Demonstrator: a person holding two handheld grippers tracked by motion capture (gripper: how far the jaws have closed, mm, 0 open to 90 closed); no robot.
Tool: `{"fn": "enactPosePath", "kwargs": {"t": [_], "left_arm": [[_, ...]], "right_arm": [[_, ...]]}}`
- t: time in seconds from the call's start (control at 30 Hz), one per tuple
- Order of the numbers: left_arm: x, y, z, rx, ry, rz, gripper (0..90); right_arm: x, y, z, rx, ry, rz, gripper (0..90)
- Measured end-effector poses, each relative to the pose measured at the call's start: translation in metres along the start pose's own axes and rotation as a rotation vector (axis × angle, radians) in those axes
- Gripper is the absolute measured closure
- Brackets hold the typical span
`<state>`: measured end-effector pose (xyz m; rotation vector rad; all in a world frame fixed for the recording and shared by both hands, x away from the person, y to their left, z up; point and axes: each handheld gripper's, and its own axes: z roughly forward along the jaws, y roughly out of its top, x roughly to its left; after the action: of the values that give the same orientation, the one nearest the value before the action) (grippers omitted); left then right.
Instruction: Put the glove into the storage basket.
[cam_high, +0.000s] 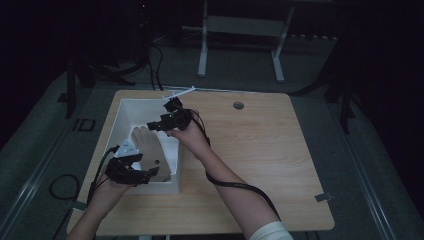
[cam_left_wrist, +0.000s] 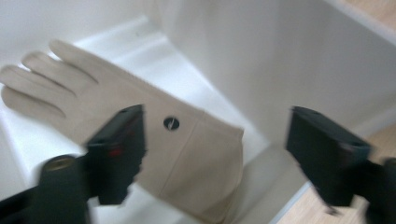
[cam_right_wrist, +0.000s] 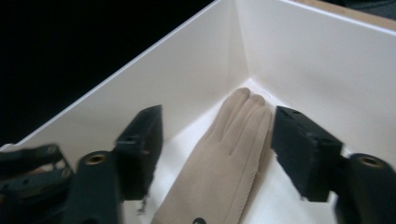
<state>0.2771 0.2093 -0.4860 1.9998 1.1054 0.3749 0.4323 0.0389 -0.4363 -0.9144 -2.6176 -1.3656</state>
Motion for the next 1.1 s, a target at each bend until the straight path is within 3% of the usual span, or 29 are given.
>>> {"fn": "enactPosePath", "kwargs": {"t": [0.07,0.13,0.33,0.77,1.1], "left_arm": [[-0.002,0.005,-0.003,-0.031,-0.013,-0.003,8.7],[-0.004,0.009,-0.006,-0.058,-0.012,-0.013,3.4],[-0.015,0.024,-0.010,-0.125,-0.024,-0.017,3.4],[-0.050,0.053,-0.003,-0.177,-0.089,0.035,3.5],[-0.085,0.069,0.015,-0.194,-0.186,0.086,3.5]], "right_arm": [[0.000,-0.001,-0.005,-0.007,0.031,-0.010,22.2],[0.000,-0.003,-0.011,-0.010,0.031,-0.026,20.6],[-0.004,-0.008,-0.033,-0.043,0.030,-0.039,19.3],[-0.021,-0.033,-0.086,-0.080,-0.020,-0.051,19.4],[-0.041,-0.064,-0.124,-0.098,-0.055,-0.043,19.4]]}}
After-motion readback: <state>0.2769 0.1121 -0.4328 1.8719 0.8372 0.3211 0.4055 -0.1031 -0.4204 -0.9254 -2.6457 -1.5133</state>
